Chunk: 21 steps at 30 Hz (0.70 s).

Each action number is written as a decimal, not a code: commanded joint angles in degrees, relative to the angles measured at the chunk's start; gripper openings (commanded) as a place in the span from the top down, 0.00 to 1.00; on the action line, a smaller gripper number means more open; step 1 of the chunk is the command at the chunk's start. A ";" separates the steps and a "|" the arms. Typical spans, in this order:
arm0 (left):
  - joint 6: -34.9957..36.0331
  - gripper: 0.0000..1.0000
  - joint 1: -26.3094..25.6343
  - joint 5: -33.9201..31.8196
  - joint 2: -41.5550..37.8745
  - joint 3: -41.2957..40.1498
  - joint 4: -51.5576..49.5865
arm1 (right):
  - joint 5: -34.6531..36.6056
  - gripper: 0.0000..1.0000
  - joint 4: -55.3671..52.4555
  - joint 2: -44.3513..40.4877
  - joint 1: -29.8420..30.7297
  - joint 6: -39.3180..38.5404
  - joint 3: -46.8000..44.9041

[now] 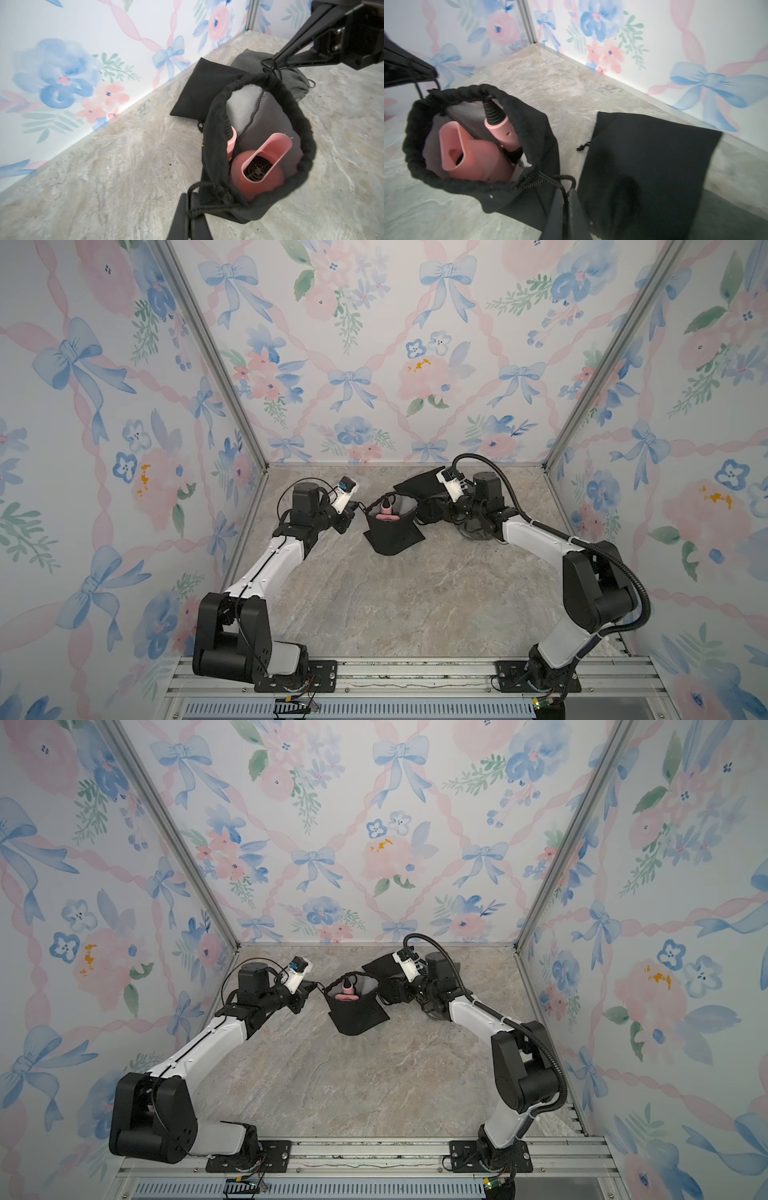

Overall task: Pack away hair dryers
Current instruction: Pull the drawstrings on both sides of the drawstring bag.

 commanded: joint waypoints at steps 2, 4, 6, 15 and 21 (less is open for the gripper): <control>-3.08 1.00 0.67 -7.25 -3.62 -2.76 4.57 | 12.93 1.00 -6.10 -1.67 0.20 0.69 -0.12; -3.83 1.00 0.94 -9.63 -4.68 -3.53 5.49 | 16.95 1.00 -6.53 -2.71 0.21 1.52 -0.43; -4.59 1.00 1.32 -11.45 -5.50 -3.97 5.92 | 20.72 1.00 -7.29 -3.68 0.15 2.00 -0.43; -7.51 1.00 3.54 -21.14 -9.51 -6.76 8.26 | 33.34 1.00 -9.19 -9.23 -2.23 5.83 -3.52; -10.82 1.00 6.09 -27.90 -10.21 -8.13 10.67 | 38.20 1.00 -11.42 -11.07 -4.55 7.10 -4.07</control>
